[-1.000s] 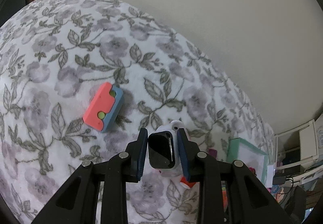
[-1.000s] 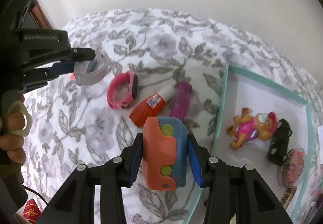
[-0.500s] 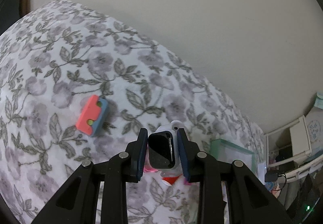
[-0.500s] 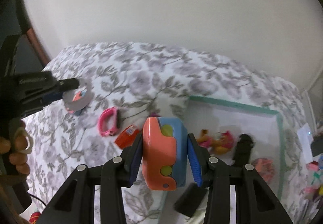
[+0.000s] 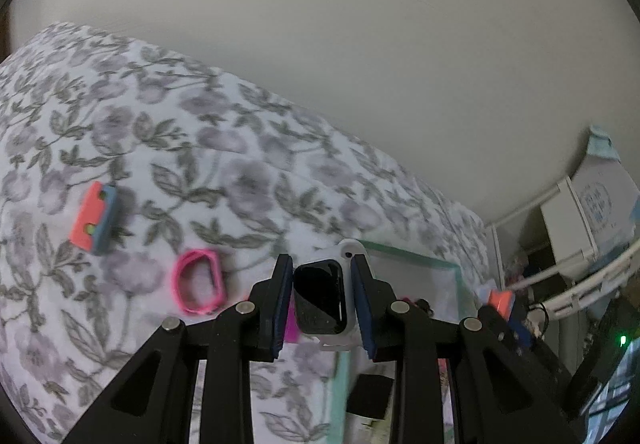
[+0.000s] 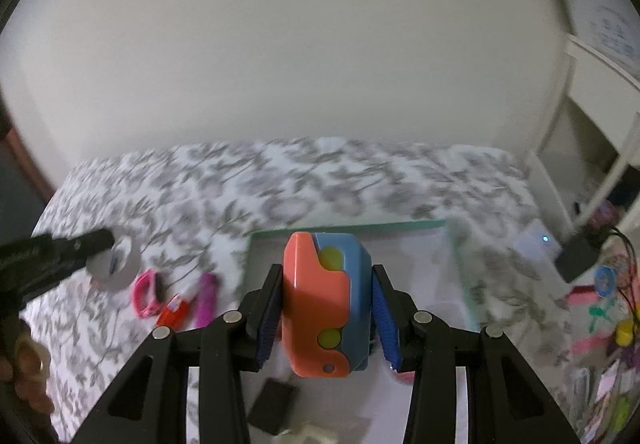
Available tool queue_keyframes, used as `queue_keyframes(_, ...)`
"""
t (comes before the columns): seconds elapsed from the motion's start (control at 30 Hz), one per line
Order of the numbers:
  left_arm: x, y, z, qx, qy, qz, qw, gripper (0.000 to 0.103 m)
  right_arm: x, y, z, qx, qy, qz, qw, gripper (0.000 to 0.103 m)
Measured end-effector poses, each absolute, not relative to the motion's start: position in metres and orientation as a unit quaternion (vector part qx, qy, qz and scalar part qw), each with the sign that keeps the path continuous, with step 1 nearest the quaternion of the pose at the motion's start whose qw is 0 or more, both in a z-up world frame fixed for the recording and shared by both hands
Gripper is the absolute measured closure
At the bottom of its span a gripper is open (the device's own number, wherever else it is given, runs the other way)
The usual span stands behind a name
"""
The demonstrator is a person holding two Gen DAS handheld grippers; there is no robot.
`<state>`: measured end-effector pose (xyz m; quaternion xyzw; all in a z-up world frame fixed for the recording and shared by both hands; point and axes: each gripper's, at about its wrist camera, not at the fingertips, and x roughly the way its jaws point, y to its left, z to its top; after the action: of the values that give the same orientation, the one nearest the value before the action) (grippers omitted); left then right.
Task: Organize rigid objects
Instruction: 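Carry the block and smartwatch into the tray and release both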
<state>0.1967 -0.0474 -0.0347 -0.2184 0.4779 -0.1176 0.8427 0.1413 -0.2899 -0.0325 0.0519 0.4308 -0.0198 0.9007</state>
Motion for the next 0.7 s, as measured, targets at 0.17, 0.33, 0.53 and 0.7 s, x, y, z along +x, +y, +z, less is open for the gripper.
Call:
queue_keyframes(0.17,0.194,-0.081,-0.036,-0.195,0.486,-0.138,0.84,0.072,0.139,-0.33,-0.033,0.086,0.413,-0.063,0.905,0.058)
queue_keyframes(0.33,0.193,-0.11,-0.05,-0.174,0.504,-0.15,0.833,0.072,0.143,-0.359,-0.05,0.112,0.414,-0.087,0.899,0.058)
queue_keyframes(0.53,0.19,-0.143,-0.07,-0.151,0.527,-0.168,0.819,0.072,0.153,-0.375,-0.076,0.122,0.411,-0.105,0.897,0.058)
queue_keyframes(0.7,0.19,-0.161,-0.084,-0.134,0.54,-0.176,0.812,0.072,0.16,-0.38,-0.097,0.119,0.415,-0.108,0.895,0.058)
